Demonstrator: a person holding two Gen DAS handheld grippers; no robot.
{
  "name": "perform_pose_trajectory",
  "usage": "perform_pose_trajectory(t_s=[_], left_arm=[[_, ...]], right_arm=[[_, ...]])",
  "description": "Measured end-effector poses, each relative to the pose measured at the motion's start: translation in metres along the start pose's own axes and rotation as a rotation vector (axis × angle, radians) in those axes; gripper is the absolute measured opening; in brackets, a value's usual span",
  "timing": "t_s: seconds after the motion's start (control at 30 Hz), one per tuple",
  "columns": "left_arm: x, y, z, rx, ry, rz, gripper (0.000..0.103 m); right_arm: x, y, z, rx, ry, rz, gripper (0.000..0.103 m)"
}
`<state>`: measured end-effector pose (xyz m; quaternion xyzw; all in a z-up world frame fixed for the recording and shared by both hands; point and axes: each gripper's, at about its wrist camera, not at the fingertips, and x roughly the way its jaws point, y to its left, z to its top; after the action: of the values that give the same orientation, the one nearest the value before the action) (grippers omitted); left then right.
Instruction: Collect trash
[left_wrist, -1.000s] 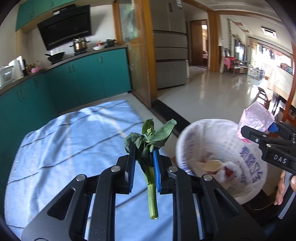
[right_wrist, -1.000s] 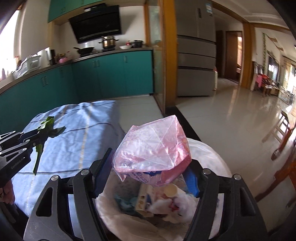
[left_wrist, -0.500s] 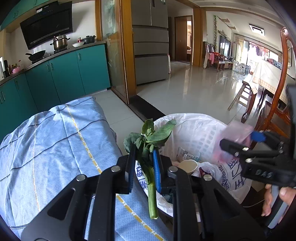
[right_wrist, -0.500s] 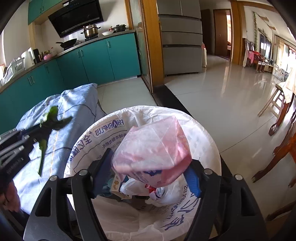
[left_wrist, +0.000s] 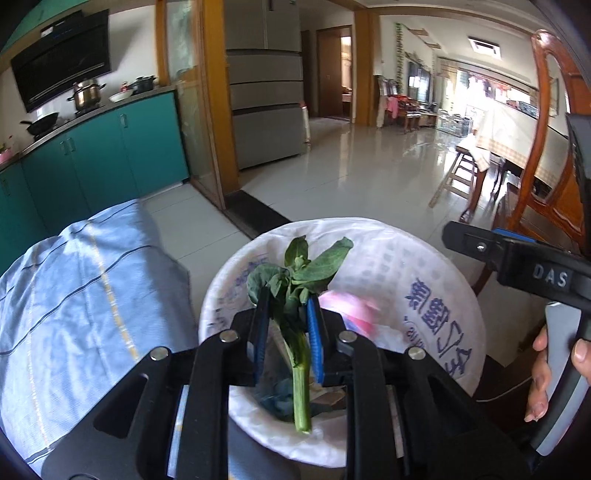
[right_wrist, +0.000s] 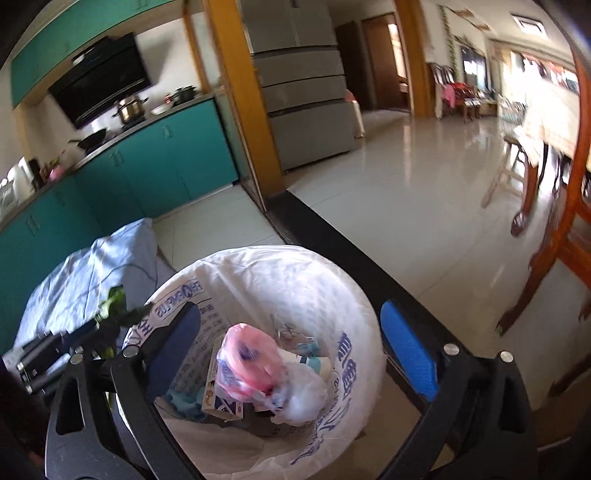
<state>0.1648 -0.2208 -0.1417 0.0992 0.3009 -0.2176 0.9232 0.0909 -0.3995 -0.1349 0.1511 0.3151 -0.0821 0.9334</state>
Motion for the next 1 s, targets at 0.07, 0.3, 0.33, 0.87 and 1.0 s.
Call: perform_pose_trajectory(t_s=[0.07, 0.3, 0.33, 0.87, 1.0], left_arm=[[0.002, -0.007, 0.001, 0.015, -0.014, -0.008, 0.037], [-0.022, -0.006, 0.0, 0.038, -0.07, 0.064, 0.083], [-0.028, -0.003, -0.001, 0.04, -0.077, 0.09, 0.084], [-0.232, 0.073, -0.062, -0.122, -0.178, 0.446, 0.1], [-0.266, 0.07, -0.074, -0.123, -0.159, 0.437, 0.1]], right_arm=[[0.0, -0.004, 0.0, 0.011, 0.001, -0.008, 0.096], [0.001, -0.003, 0.002, 0.028, -0.016, -0.016, 0.096], [-0.001, -0.003, 0.002, 0.035, -0.03, -0.018, 0.096], [-0.128, 0.095, -0.08, -0.219, -0.293, 0.067, 0.099], [-0.17, 0.125, -0.096, -0.29, -0.285, 0.081, 0.1]])
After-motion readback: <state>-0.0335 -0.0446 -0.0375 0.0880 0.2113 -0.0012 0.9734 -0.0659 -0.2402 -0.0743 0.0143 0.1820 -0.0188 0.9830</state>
